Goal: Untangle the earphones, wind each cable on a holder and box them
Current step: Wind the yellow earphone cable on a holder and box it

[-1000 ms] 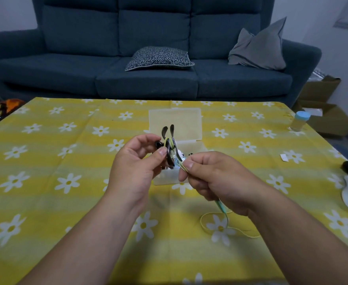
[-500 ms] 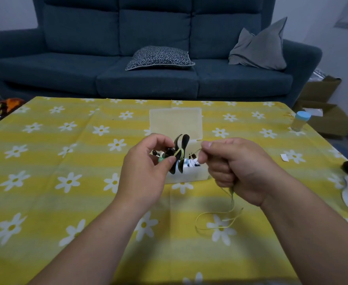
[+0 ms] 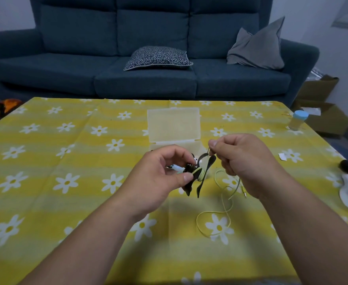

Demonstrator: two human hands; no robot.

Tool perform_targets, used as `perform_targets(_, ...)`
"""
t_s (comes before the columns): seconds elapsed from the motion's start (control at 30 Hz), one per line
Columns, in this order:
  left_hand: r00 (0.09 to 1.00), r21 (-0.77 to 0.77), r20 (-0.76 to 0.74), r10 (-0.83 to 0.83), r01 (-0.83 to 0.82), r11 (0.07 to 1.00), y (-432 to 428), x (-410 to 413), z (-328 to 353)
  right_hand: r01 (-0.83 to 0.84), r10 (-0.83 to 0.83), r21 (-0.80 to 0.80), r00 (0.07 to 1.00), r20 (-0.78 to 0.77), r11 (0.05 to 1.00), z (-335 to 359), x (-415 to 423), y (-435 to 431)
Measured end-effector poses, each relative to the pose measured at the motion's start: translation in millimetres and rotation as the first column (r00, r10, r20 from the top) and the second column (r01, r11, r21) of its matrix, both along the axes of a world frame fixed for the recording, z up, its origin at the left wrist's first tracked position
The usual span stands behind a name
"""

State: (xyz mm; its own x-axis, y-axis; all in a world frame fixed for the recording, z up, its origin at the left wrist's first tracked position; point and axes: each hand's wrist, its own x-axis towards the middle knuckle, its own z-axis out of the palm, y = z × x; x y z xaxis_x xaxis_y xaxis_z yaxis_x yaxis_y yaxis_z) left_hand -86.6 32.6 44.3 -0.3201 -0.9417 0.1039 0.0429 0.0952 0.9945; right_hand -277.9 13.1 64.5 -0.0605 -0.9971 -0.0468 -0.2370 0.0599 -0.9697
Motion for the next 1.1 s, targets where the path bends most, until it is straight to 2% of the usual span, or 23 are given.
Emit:
perform_targets(0.1,0.983,0.082,-0.175,0.056,-0.042,0.996,0.2,-1.7,2.9,-0.028,0.030,0.049,0.998,-0.050,0.998,-7.9,8.4,0.5)
perform_targets(0.2,0.943,0.145,-0.251,0.220,-0.188,0.971,-3.4,-0.1,2.6,-0.174,0.192,0.152,0.976,-0.108,0.973,-17.0,21.1,6.8)
perform_targets(0.33,0.903,0.104,-0.190,0.386,-0.372,0.922,-6.5,3.5,-0.3,-0.380,0.391,0.214,0.920,-0.014,0.900,-18.5,32.8,15.5)
perform_targets(0.43,0.878,0.088,-0.157,0.452,-0.443,0.892,-8.1,5.3,-2.6,-0.430,0.435,0.185,0.900,0.014,0.884,-13.4,33.3,18.1)
perform_targets(0.57,0.853,-0.009,-0.023,0.522,-0.522,0.853,-11.9,8.5,-7.2,-0.457,0.460,0.134,0.888,0.012,0.879,-2.2,30.1,20.9)
perform_targets(0.7,0.867,-0.140,0.119,0.484,-0.468,0.873,-10.4,6.7,-7.0,-0.352,0.353,0.078,0.936,-0.001,0.933,4.7,26.4,18.5)
perform_targets(0.77,0.880,-0.179,0.195,0.433,-0.402,0.898,-8.9,4.6,-6.8,-0.273,0.274,0.028,0.951,-0.145,0.962,5.6,22.8,16.2)
perform_targets(0.87,0.897,-0.171,0.273,0.347,-0.309,0.935,-8.0,2.5,-7.7,-0.186,0.147,-0.056,0.898,-0.414,0.981,7.1,17.9,13.4)
perform_targets(1.1,0.946,-0.097,0.269,0.180,-0.160,0.982,-4.6,-0.7,-7.1,-0.136,0.077,-0.119,0.911,-0.406,0.984,7.5,8.6,10.8)
